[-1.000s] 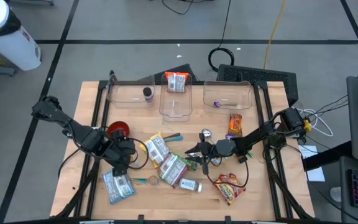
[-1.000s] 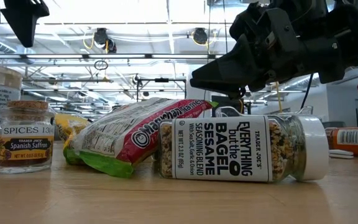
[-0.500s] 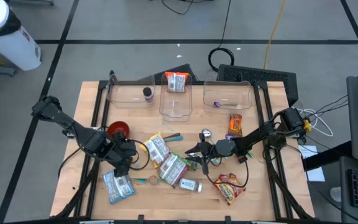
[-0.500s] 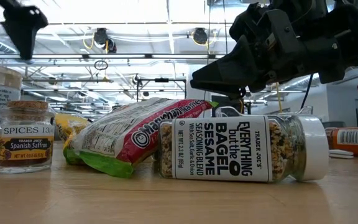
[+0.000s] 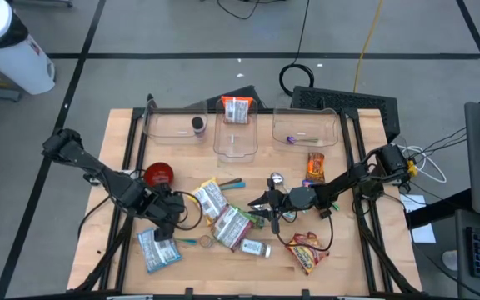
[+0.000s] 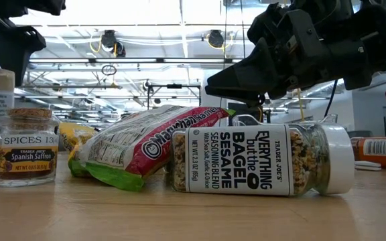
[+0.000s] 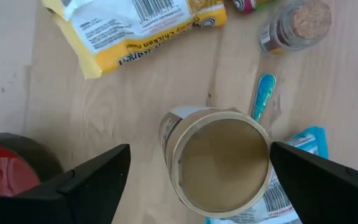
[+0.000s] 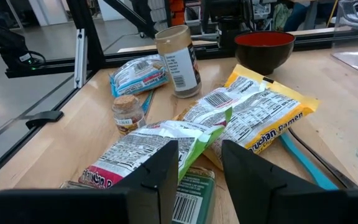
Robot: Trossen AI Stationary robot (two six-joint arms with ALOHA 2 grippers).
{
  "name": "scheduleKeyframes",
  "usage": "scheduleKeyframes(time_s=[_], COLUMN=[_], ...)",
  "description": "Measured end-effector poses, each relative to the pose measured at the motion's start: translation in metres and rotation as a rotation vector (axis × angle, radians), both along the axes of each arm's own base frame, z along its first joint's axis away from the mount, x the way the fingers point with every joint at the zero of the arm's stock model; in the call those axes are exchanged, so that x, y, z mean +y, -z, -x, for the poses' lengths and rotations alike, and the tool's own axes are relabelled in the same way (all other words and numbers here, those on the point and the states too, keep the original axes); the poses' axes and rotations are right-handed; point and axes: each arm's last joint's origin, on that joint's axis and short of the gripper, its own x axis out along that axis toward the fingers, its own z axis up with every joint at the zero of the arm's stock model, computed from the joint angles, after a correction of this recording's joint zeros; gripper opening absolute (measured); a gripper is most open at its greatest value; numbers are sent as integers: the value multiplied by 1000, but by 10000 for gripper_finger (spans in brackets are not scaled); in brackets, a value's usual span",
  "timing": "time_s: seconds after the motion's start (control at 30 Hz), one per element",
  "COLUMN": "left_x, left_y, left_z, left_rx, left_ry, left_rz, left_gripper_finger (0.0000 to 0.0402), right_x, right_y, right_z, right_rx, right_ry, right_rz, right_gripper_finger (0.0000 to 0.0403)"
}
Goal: Pick & Place Food Item
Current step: Put the golden seasoning bottle into the left transparent bin
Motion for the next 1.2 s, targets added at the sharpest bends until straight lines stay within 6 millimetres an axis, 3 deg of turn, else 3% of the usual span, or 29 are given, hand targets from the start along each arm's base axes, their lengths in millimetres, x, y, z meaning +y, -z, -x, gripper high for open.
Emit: scheduleKeyframes(time_s=[0.37,0.83,1.2], left_x=[2,21,40], left_y=[0,0,-7], left_z=[-1,-9,-4], left_rx=[6,64,62], left_ry=[60,107,68], left_rz=[-6,67,52], left_gripper_finger=[392,392,392], right_x=[0,0,0], right_y=[0,0,0], right_z=[0,0,0], right_rx=[0,0,0], right_ry=[0,0,0], right_rz=[0,0,0], right_gripper_finger=[114,114,114])
